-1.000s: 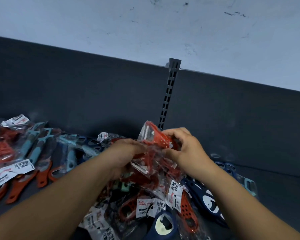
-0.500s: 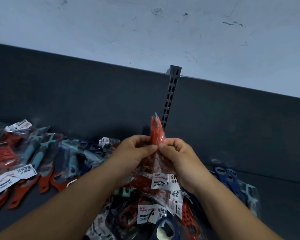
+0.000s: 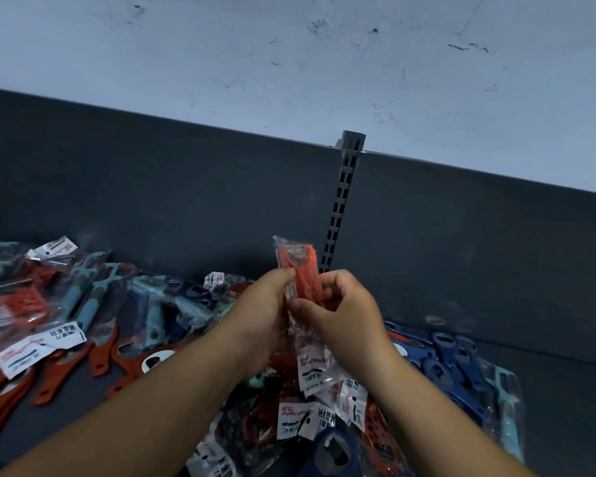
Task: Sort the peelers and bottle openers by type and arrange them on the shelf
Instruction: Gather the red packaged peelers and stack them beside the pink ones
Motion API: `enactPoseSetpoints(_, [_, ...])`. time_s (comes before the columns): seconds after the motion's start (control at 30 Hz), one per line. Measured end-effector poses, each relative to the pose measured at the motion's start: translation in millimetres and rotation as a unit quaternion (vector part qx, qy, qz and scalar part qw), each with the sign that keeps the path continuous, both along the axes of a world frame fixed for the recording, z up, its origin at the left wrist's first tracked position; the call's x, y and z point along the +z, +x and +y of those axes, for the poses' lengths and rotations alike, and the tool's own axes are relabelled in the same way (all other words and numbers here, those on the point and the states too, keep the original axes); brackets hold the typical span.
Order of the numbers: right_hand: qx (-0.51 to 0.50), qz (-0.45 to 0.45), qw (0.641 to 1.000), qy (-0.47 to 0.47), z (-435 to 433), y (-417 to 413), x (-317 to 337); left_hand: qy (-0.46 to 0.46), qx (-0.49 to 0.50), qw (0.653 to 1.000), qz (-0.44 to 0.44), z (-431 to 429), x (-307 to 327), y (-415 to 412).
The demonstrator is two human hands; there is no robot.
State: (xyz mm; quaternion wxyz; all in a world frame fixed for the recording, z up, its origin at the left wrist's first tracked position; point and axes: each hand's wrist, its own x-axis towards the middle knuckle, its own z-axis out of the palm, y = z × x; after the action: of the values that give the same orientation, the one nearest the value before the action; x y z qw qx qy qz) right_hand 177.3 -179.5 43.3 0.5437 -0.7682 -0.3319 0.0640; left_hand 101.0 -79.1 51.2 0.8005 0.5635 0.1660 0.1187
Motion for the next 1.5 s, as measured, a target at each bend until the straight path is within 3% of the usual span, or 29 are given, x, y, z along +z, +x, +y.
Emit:
enactPoseSetpoints(0.13, [0.026, -0.018, 0.999, -0.029, -1, -2, -5, 0.088, 0.037, 0.995, 0.034, -2, -5, -4])
enactPoseSetpoints(0.23, [0.057, 0.007, 0.997, -0.056, -10, 6, -1, 0.076, 0.087, 0.992, 0.056, 5, -9, -5])
enactPoseSetpoints(0.33, [-0.025, 0.021, 0.998, -0.052, -24, 31, -4, 0.090, 0.096, 0.989, 0.071, 14, -12, -9])
enactPoseSetpoints(0.4, [-0.074, -0.011, 0.990, -0.121, -32, 47, -12, 0.096, 0.094, 0.988, 0.077, 18, -13, -11])
enactPoseSetpoints(0.53, [-0.048, -0.044, 0.945, -0.321, -37, 57, -27, 0.086, 0.088, 0.990, 0.073, 19, -17, -12])
enactPoseSetpoints(0.67, [-0.030, -0.105, 0.923, -0.368, -31, 49, -32, 0.082, 0.079, 0.991, 0.076, 17, -19, -11])
enactPoseSetpoints(0.77, [-0.027, -0.085, 0.935, -0.344, -29, 50, -35, 0.083, 0.080, 0.990, 0.083, 18, -22, -9])
enactPoseSetpoints(0.93, [-0.049, 0.081, 0.987, -0.127, -36, 54, -28, 0.078, 0.086, 0.990, 0.086, 14, -23, -6])
enactPoseSetpoints(1.13, [-0.055, 0.106, 0.991, 0.058, -37, 38, -8, 0.053, 0.089, 0.991, 0.082, 7, -22, 7])
enactPoseSetpoints(1.27, [0.000, 0.108, 0.990, 0.096, -30, 22, 1, 0.043, 0.080, 0.994, 0.066, -2, -19, 17])
enactPoseSetpoints(1.5, [-0.034, 0.037, 0.999, 0.008, -25, 21, -12, 0.005, 0.050, 0.998, 0.048, -15, -14, 28])
